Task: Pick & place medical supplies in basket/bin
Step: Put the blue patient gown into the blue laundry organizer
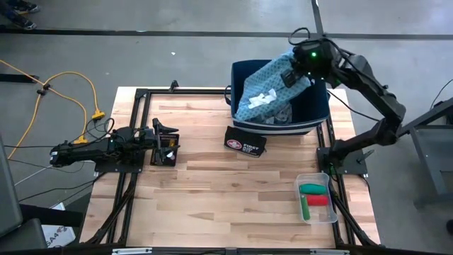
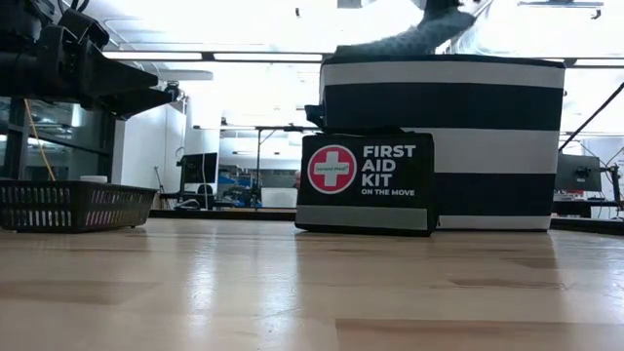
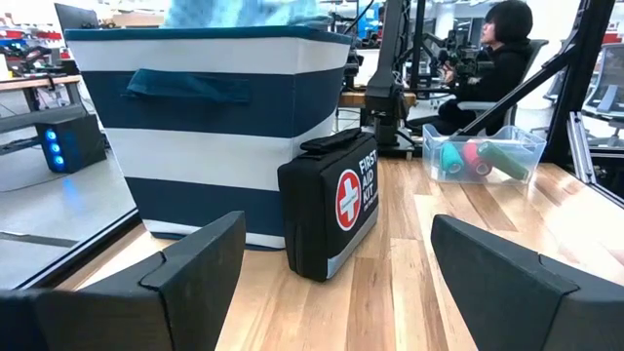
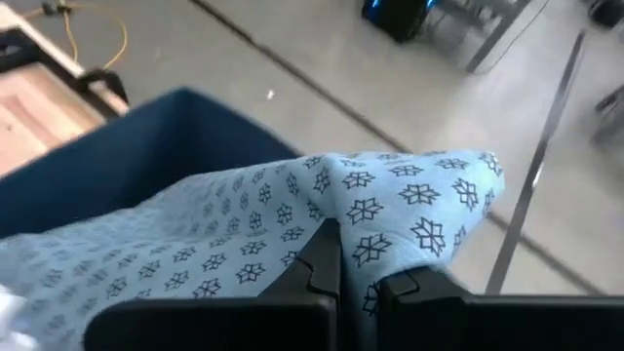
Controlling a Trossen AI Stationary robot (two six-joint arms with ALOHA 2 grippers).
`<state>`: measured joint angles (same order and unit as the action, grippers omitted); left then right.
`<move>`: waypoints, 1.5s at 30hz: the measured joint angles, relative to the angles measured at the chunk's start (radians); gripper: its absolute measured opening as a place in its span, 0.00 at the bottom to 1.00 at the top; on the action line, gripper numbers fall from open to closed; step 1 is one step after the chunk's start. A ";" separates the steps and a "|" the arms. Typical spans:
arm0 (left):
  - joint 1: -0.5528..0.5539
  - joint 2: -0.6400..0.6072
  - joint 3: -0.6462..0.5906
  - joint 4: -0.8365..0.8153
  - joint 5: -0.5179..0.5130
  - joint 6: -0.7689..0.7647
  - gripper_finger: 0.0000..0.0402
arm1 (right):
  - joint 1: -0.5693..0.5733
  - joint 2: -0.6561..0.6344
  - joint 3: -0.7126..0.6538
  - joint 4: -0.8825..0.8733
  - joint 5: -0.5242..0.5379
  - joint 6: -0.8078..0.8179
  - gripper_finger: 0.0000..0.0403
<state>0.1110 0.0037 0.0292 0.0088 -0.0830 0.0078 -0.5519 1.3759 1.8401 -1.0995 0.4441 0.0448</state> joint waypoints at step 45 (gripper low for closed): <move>0.000 0.000 0.000 0.000 0.000 0.000 0.80 | -0.123 0.001 -0.548 -0.064 -0.035 0.269 0.01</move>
<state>0.1111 0.0040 0.0292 0.0089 -0.0831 0.0077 -0.6754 1.3773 1.2922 -1.1637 0.4091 0.3140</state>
